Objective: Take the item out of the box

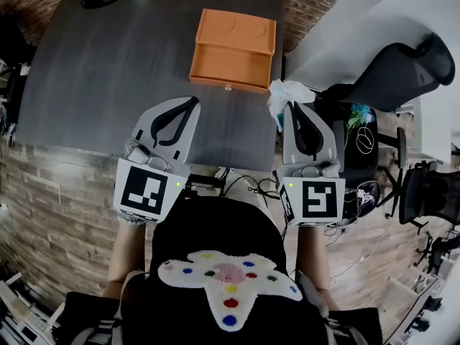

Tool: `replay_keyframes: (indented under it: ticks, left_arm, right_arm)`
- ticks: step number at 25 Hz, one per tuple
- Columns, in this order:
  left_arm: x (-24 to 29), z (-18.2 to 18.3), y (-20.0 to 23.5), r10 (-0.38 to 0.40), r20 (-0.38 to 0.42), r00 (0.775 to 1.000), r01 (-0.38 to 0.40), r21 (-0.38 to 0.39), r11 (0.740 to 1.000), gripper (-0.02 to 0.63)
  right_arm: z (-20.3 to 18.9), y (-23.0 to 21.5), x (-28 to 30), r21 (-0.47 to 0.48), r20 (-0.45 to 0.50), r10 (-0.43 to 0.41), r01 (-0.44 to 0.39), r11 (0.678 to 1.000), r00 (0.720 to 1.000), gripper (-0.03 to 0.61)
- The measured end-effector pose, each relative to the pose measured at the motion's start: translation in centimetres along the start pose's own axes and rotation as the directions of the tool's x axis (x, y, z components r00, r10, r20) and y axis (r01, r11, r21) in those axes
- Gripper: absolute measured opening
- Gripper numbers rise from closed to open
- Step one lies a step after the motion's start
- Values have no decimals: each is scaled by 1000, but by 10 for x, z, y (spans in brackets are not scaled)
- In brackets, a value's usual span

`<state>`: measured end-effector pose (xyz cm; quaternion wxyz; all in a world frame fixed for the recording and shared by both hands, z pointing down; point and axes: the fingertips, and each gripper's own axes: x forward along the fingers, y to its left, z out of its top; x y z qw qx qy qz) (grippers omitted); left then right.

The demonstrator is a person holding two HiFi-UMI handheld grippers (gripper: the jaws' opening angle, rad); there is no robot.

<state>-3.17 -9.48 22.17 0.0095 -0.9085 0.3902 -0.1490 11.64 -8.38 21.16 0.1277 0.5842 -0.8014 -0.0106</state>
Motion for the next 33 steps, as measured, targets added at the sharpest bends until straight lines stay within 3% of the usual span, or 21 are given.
replay_keyframes:
  ticks: [33]
  left_arm:
    - [-14, -7, -3, 15, -1, 1000, -15, 0, 1000, 6]
  right_arm:
    - [-5, 17, -5, -38, -14, 19, -19, 999, 1000, 18]
